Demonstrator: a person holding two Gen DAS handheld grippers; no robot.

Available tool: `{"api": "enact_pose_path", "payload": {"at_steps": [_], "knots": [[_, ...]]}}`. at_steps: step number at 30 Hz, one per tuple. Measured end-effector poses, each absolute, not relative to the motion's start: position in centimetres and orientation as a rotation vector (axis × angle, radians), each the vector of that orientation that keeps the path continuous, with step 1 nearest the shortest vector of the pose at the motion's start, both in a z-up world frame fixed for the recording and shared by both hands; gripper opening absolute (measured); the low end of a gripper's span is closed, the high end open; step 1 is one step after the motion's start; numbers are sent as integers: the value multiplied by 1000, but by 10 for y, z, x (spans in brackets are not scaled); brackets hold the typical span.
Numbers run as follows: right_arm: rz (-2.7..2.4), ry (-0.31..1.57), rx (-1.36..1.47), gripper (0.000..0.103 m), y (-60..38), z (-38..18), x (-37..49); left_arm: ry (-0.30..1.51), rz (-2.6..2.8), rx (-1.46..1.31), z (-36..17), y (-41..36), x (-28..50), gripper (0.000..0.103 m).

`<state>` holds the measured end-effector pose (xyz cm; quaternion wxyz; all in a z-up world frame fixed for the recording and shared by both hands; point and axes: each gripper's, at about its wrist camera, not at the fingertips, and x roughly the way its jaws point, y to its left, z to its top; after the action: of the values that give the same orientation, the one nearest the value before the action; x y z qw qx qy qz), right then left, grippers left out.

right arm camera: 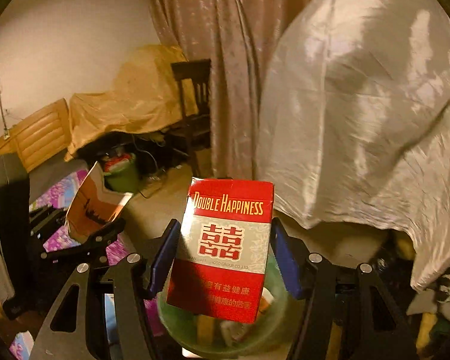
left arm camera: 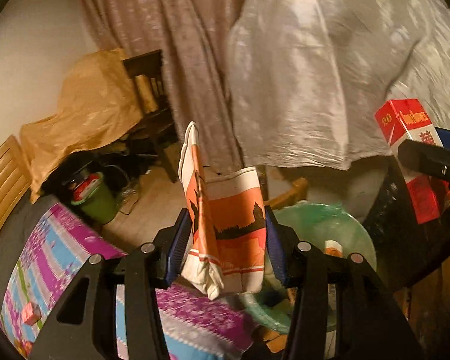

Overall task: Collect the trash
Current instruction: 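Carry the paper bag and cigarette pack over the green bin with both tools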

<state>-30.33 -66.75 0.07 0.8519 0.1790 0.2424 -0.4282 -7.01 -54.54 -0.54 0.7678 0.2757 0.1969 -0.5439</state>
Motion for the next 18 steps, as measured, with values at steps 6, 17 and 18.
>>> {"api": "enact_pose_path", "payload": {"at_steps": [6, 17, 18], "knots": [[-921, 545, 426, 62, -674, -15, -316, 437, -1222, 653, -20, -563, -89, 46], [-886, 580, 471, 62, -676, -36, -312, 455, -1221, 696, -33, -569, -91, 46], [-884, 582, 475, 62, -676, -37, -312, 455, -1222, 698, -33, -569, -91, 46]]}}
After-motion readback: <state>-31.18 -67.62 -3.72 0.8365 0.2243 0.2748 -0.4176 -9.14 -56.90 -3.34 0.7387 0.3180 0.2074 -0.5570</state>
